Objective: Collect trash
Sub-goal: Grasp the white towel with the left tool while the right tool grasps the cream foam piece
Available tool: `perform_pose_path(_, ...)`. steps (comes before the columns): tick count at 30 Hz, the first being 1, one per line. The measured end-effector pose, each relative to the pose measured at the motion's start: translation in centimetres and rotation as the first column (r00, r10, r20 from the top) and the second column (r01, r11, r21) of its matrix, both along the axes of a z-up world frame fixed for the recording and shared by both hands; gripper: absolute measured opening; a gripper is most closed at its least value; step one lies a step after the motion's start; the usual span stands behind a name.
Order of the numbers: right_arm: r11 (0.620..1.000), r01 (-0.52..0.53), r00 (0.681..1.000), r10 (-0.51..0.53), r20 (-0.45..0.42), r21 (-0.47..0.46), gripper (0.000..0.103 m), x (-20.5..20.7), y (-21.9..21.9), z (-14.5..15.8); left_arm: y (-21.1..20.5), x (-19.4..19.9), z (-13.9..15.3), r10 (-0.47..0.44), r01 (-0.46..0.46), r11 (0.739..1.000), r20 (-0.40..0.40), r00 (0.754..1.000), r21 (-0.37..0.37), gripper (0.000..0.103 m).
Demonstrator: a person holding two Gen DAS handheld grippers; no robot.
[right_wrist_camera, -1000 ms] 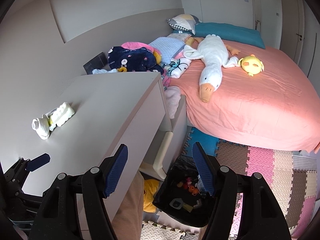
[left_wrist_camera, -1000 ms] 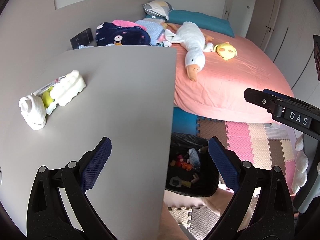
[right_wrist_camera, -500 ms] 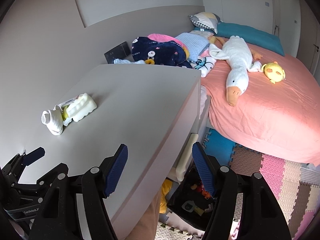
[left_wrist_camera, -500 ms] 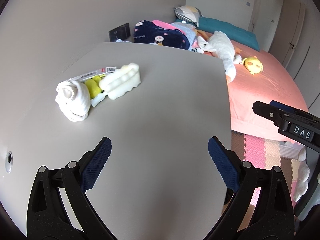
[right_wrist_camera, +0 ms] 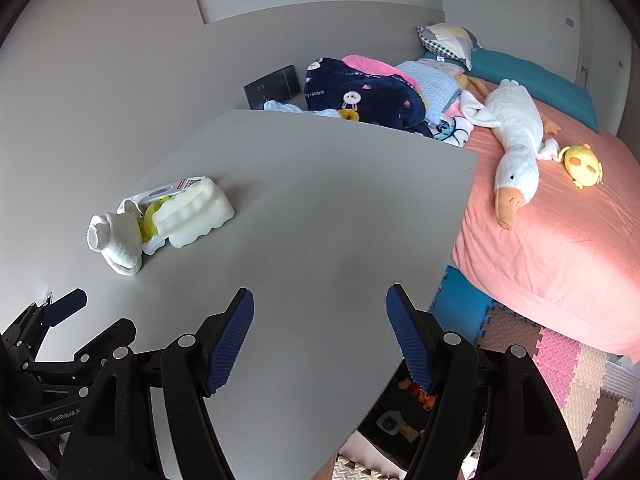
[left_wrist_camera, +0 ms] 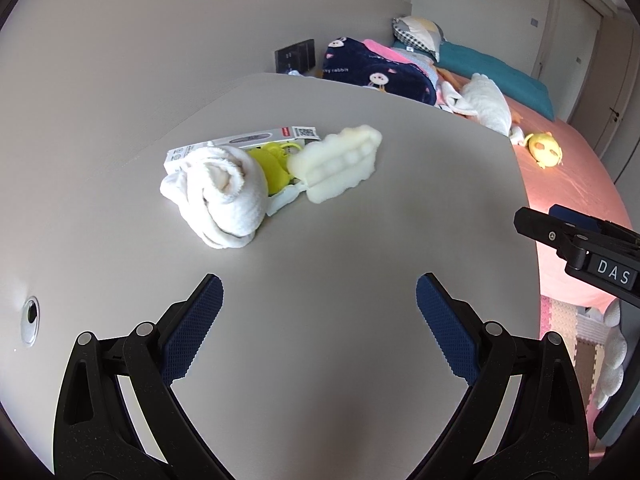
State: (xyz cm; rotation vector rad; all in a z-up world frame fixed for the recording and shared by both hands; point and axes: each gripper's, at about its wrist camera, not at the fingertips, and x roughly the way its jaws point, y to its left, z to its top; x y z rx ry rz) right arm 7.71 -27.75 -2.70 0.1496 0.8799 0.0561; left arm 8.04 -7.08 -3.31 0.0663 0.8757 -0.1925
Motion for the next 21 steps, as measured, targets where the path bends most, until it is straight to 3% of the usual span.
perform_pose_path(8,0.998,-0.052,0.999,0.052,0.000,0.021,0.070,3.0,3.3,-0.4,3.3,2.7,-0.5,0.099,-0.099,0.995,0.009,0.995,-0.023,0.094)
perform_pose_path(18,0.994,-0.102,0.995,0.102,-0.003,0.050,0.070,6.7,6.7,-1.0,5.0,5.5,-1.2,0.123,-0.123,0.992,0.009,0.992,-0.019,0.094)
perform_pose_path(21,0.992,-0.108,0.994,0.108,-0.004,0.067,0.074,7.7,7.4,-1.1,5.2,6.1,-1.3,0.124,-0.124,0.992,0.013,0.992,-0.012,0.094)
